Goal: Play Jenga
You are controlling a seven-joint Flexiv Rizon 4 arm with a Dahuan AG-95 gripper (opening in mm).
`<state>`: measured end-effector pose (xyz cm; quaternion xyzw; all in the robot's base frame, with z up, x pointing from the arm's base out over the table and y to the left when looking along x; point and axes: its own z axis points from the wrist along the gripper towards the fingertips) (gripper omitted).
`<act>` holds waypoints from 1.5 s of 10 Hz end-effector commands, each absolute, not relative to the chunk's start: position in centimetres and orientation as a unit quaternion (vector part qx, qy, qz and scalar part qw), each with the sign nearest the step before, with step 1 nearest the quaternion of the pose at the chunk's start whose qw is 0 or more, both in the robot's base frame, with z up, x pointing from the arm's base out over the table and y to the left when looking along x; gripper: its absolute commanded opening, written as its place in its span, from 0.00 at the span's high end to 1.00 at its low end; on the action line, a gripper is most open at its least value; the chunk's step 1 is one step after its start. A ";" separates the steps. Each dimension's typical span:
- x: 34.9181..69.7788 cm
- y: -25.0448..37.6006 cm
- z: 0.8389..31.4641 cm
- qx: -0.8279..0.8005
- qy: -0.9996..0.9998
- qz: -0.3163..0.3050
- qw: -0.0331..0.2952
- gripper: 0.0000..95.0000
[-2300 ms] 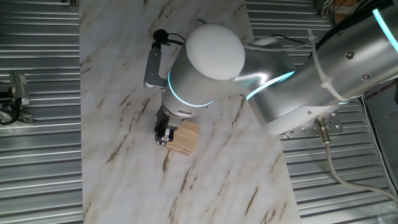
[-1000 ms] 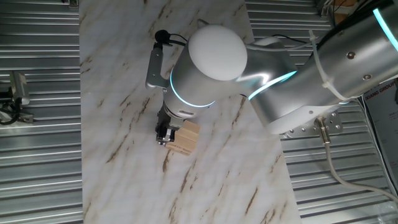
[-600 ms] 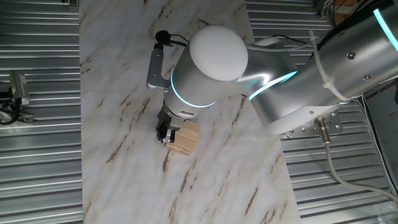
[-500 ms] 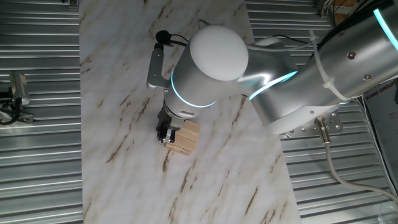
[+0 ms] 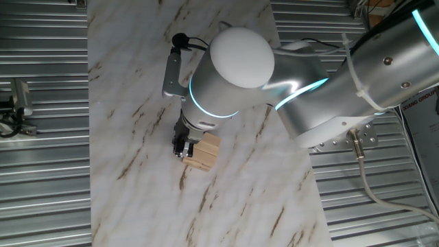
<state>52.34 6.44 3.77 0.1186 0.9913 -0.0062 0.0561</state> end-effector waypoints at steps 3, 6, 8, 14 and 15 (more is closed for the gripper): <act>52.3 6.4 3.7 0.121 0.991 -0.006 0.057 1.00; 52.3 6.4 3.7 0.124 0.991 -0.003 0.057 1.00; 52.3 6.4 3.7 0.124 0.991 -0.003 0.057 1.00; 52.3 6.4 3.7 0.123 0.991 -0.004 0.058 1.00; 52.4 6.4 3.7 0.123 0.991 -0.004 0.058 1.00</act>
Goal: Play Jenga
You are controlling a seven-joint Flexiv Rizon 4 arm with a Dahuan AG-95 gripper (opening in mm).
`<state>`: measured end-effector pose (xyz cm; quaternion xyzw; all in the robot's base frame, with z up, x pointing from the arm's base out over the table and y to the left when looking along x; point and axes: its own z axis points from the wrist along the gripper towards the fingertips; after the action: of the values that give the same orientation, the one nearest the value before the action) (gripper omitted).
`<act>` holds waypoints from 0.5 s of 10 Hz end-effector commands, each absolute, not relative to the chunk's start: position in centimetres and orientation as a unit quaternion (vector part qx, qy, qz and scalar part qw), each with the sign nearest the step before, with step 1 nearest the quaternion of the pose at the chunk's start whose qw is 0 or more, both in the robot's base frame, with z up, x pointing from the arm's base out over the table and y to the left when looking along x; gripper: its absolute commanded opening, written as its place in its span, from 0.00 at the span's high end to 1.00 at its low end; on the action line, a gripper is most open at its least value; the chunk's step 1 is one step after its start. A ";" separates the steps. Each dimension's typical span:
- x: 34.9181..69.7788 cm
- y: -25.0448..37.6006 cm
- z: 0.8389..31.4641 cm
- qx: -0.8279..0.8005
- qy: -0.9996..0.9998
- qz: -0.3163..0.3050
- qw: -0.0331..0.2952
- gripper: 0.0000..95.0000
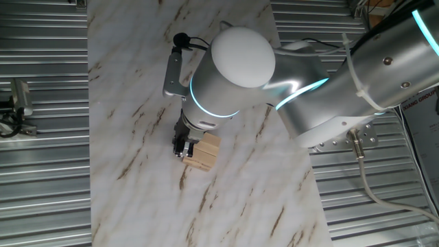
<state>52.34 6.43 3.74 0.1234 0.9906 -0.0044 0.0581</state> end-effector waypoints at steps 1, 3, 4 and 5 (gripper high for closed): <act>52.4 6.4 3.7 0.122 0.991 -0.004 0.058 1.00; 52.5 6.4 3.7 0.122 0.991 -0.004 0.058 1.00; 52.5 6.3 3.7 0.123 0.991 -0.005 0.059 1.00; 52.6 6.3 3.7 0.123 0.991 -0.005 0.058 1.00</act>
<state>52.58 6.32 3.71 0.1228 0.9907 -0.0053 0.0587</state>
